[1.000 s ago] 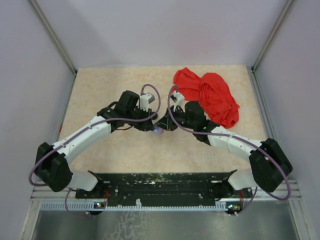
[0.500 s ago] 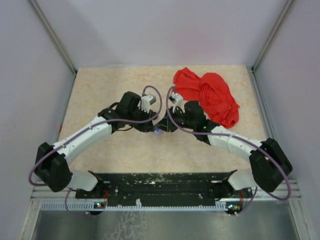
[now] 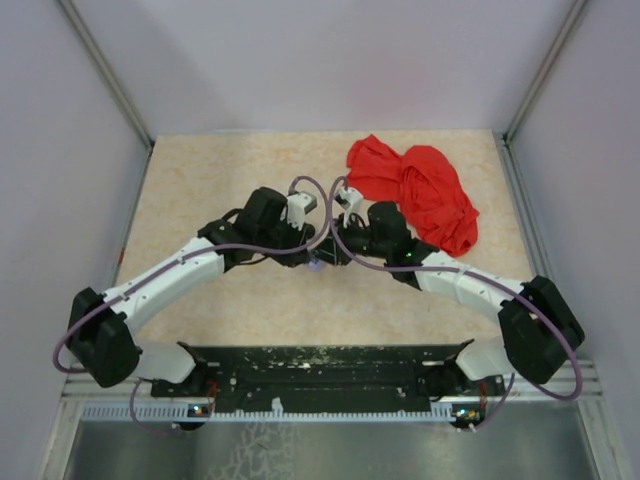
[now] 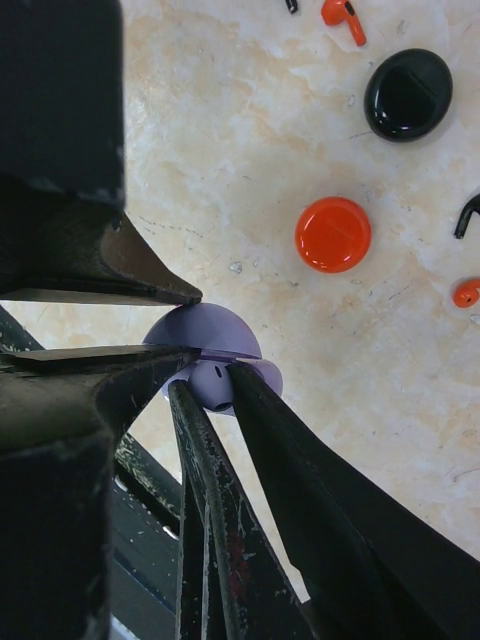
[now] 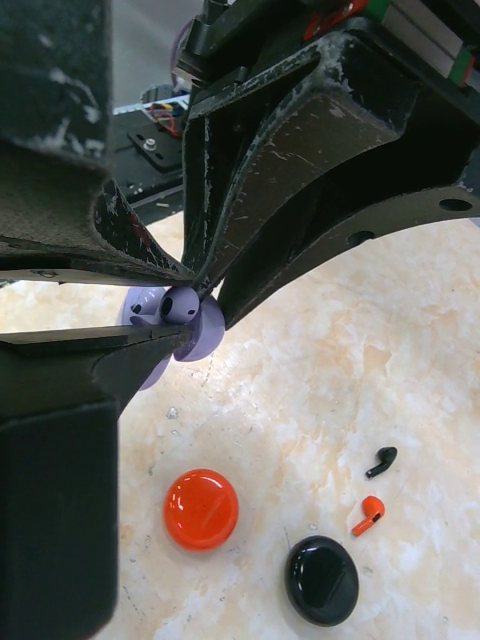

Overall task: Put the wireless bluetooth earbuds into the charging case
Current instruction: Place the earbud in the charging case, then close the charging case.

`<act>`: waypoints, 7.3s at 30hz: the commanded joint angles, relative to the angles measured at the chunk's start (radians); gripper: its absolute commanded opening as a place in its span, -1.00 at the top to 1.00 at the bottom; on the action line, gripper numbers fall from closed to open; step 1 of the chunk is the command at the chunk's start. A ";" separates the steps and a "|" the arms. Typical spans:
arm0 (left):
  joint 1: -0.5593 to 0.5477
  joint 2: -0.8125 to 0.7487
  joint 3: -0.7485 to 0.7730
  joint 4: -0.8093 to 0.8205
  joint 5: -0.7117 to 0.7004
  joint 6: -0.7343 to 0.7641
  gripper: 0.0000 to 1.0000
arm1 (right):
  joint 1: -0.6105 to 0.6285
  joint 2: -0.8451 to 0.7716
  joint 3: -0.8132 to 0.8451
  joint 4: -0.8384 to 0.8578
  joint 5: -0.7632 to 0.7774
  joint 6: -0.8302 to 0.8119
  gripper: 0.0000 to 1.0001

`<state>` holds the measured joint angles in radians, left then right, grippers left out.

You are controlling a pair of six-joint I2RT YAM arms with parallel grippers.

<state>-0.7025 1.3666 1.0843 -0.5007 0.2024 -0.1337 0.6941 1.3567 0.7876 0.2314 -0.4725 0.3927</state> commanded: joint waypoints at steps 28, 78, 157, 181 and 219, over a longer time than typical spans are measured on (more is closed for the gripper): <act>-0.043 -0.107 -0.040 0.116 -0.113 0.026 0.99 | 0.011 -0.082 -0.047 0.100 -0.058 0.007 0.69; -0.041 -0.120 -0.059 0.082 -0.069 -0.024 0.99 | 0.010 -0.257 -0.055 0.000 0.119 -0.124 0.20; 0.217 -0.257 -0.394 0.724 0.463 -0.460 0.97 | -0.149 0.062 -0.250 0.996 -0.373 0.471 0.53; 0.202 -0.380 -0.380 0.665 0.414 -0.479 0.66 | -0.143 0.039 -0.186 0.738 -0.344 0.361 1.00; 0.224 -0.496 -0.444 0.669 0.323 -0.555 -0.10 | -0.145 0.062 -0.252 0.961 -0.357 0.432 1.00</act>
<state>-0.4892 0.8803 0.6312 0.1299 0.5194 -0.6621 0.5522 1.4189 0.5301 1.0611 -0.8032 0.7902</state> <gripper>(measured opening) 0.499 0.260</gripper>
